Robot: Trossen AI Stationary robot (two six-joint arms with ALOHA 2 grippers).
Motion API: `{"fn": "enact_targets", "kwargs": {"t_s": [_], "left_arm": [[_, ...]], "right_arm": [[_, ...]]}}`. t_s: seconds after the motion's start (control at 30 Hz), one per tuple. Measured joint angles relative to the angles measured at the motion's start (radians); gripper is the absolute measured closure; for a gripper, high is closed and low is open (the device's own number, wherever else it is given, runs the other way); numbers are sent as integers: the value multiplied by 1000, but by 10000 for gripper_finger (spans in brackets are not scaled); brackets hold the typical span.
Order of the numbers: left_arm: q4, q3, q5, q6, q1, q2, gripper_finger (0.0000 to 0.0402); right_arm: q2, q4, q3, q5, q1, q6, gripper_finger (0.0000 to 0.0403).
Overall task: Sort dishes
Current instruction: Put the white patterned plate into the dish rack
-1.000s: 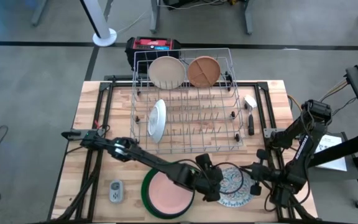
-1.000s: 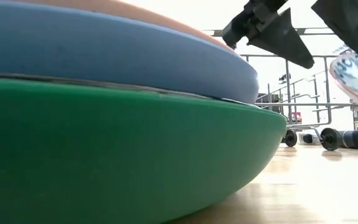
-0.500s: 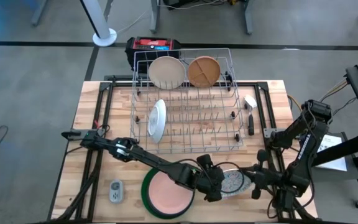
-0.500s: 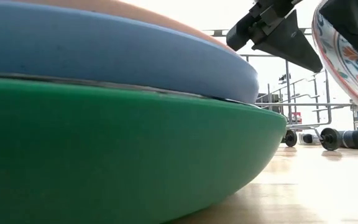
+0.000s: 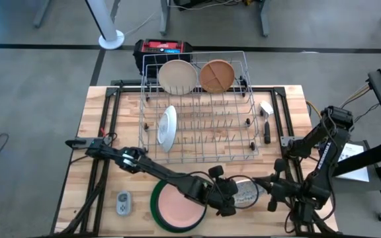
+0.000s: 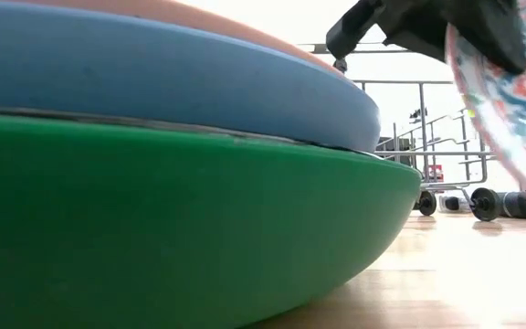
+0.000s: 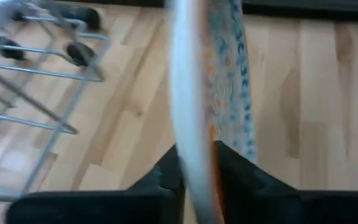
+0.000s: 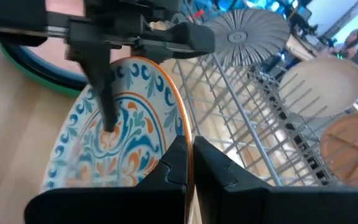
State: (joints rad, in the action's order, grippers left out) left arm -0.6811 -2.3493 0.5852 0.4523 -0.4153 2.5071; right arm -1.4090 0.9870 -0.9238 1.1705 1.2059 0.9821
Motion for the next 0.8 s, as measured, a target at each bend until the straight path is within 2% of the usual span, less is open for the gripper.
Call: {"fn": "enact_targets", "kwargs": {"t_s": [0.17, 0.33, 0.57, 0.8], "left_arm": [[-12, 0, 74, -8, -14, -6, 371], [-22, -5, 110, -24, -25, -9, 375], [-27, -6, 155, -13, -41, -24, 374], [-35, -5, 157, -4, -62, -28, 372]], "right_arm": [[1, 8, -12, 18, -1, -3, 403], [7, 7, -54, -19, -2, -4, 394], [41, 2, -117, -28, -4, 19, 340], [52, 5, -191, -25, -3, 8, 297]]}}
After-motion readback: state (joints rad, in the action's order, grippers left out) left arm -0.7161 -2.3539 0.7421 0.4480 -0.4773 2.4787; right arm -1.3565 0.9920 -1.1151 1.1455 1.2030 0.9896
